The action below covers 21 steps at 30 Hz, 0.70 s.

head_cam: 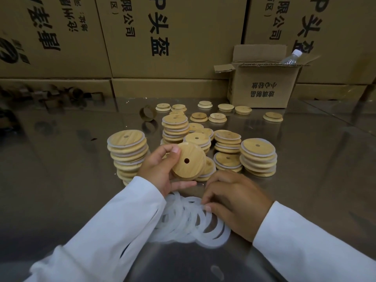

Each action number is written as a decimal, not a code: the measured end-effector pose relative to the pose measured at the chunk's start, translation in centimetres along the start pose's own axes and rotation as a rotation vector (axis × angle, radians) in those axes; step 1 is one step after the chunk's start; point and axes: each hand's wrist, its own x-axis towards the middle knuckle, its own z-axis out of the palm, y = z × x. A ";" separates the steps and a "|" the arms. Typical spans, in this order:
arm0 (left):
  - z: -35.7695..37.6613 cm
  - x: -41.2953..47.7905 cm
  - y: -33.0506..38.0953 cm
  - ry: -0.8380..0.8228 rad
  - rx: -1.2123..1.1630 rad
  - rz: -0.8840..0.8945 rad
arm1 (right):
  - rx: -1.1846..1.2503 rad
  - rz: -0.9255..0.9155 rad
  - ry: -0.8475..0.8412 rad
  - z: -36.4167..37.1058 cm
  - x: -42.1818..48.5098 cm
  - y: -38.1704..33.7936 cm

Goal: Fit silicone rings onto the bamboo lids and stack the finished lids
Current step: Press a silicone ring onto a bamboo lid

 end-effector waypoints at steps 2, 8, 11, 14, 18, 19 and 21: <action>0.1 -0.1 0.1 -0.003 -0.007 -0.006 | 0.122 0.041 0.030 0.0 0.0 -0.2; 0.2 -0.2 0.2 -0.044 -0.047 -0.074 | 0.636 0.187 0.450 -0.7 0.3 -0.4; 0.3 -0.4 0.3 -0.110 -0.005 -0.097 | 0.782 0.305 0.579 -0.5 0.5 -0.5; 0.4 -0.7 -0.2 -0.179 0.099 -0.074 | 0.814 0.368 0.629 -0.4 0.7 -0.6; 0.3 -0.9 -0.7 -0.308 0.241 0.013 | 0.835 0.382 0.619 -0.4 0.7 -0.9; 0.3 -0.9 -0.7 -0.312 0.246 0.024 | 0.848 0.385 0.616 -0.4 0.7 -1.0; 0.2 -0.8 -0.8 -0.314 0.252 0.042 | 0.859 0.394 0.606 -0.5 0.8 -1.0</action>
